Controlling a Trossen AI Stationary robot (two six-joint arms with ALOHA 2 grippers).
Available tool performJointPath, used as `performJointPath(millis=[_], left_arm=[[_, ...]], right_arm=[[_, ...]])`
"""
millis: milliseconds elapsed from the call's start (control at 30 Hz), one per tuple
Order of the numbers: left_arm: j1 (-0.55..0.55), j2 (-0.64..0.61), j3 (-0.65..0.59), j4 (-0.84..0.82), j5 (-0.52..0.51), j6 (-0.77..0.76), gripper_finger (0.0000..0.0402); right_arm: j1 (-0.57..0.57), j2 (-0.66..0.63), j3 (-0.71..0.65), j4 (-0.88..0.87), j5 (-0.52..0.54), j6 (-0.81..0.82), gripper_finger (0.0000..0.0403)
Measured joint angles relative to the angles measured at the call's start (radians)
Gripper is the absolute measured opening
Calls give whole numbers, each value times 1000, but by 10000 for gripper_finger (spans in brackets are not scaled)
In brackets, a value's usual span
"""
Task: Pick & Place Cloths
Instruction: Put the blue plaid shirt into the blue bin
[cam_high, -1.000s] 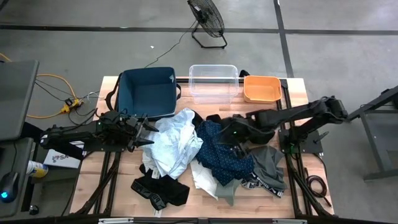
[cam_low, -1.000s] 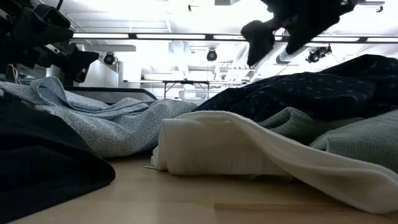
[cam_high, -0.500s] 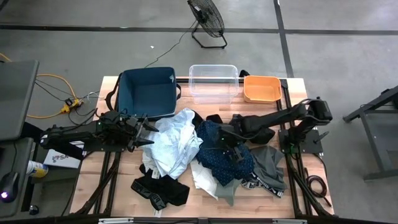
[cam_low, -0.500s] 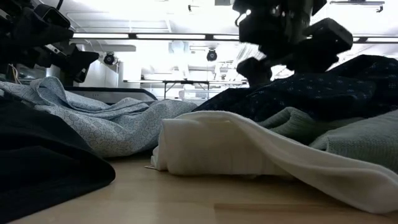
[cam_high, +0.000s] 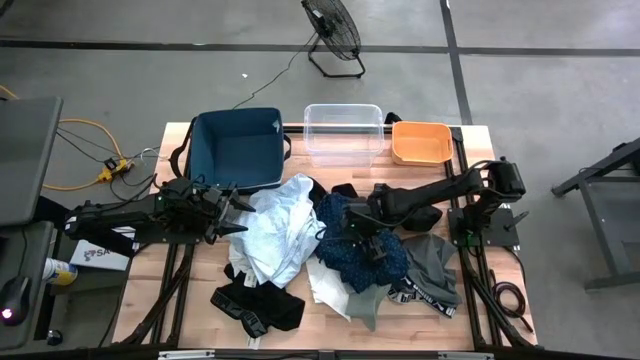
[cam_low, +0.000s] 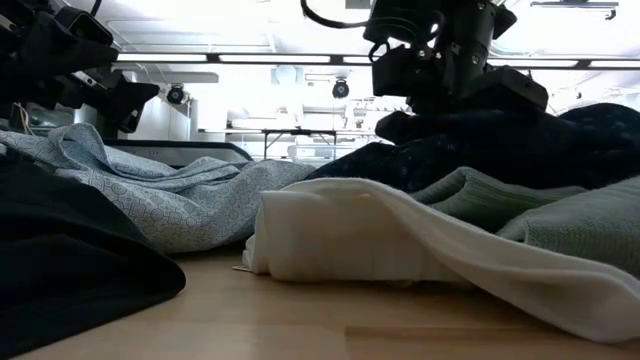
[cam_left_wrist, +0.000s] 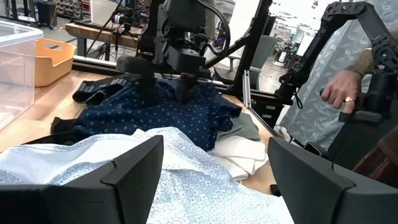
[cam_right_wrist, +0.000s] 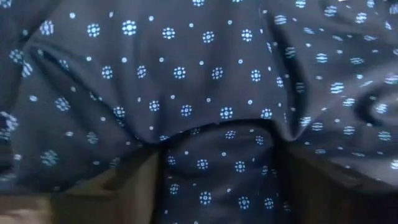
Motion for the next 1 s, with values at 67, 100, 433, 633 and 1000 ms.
performJointPath(millis=[67,100,433,633,1000], left_arm=[[0,0,0,0,0,0,285],[0,0,0,0,0,0,285],[0,0,0,0,0,0,285],[0,0,0,0,0,0,285],[0,0,0,0,0,0,285]], right_arm=[[0,0,0,-3,-6,23,225],[0,0,0,-4,-14,32,202],[-1,0,0,-4,-51,245,18],[2,-70,28,-35,-51,377,17],[-7,-334,103,-61,3,518,15]])
